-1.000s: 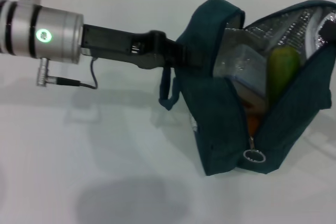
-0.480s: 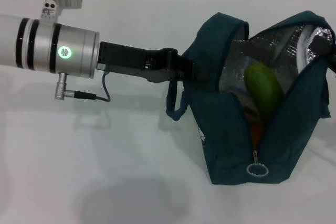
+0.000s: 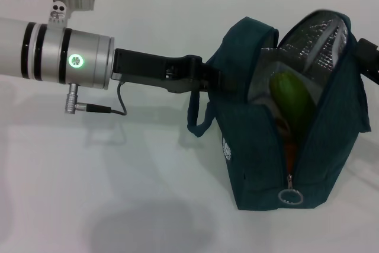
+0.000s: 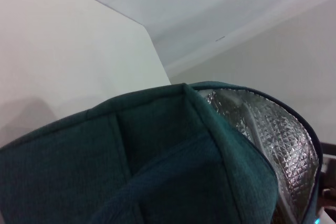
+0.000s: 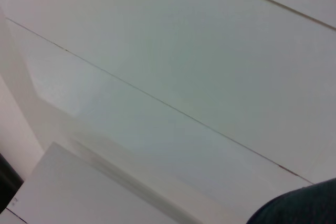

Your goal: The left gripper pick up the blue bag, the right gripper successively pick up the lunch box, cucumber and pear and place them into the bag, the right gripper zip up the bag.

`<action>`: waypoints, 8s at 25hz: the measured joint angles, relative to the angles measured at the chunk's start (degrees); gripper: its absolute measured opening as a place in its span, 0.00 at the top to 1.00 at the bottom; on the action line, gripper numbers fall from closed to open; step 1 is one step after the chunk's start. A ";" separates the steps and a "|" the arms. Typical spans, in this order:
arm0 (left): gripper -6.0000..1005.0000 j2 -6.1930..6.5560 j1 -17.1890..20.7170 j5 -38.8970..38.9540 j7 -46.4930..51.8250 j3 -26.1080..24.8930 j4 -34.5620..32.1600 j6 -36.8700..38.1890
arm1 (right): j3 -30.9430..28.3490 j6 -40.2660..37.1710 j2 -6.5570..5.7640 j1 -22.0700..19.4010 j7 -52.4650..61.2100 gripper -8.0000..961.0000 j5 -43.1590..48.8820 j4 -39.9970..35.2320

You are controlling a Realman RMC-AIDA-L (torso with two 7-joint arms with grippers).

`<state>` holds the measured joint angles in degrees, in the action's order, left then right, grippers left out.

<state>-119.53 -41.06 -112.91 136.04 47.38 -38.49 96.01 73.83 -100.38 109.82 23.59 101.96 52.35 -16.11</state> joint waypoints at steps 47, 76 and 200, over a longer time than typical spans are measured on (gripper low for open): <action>0.95 0.20 1.77 1.04 -1.21 0.00 1.68 -4.62 | -0.40 4.89 5.78 -9.05 -60.30 0.13 22.97 4.13; 0.95 0.09 1.76 1.28 -1.84 0.00 2.48 -4.51 | 4.11 7.73 6.10 -7.08 -58.51 0.49 22.44 4.08; 0.29 -0.88 9.30 26.80 -73.21 3.14 26.75 1.44 | -0.71 -0.61 6.36 8.93 -57.39 0.98 -3.06 5.16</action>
<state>-120.41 -31.76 -86.11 62.83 50.52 -11.75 97.45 73.11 -100.98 116.18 32.53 44.56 49.29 -10.95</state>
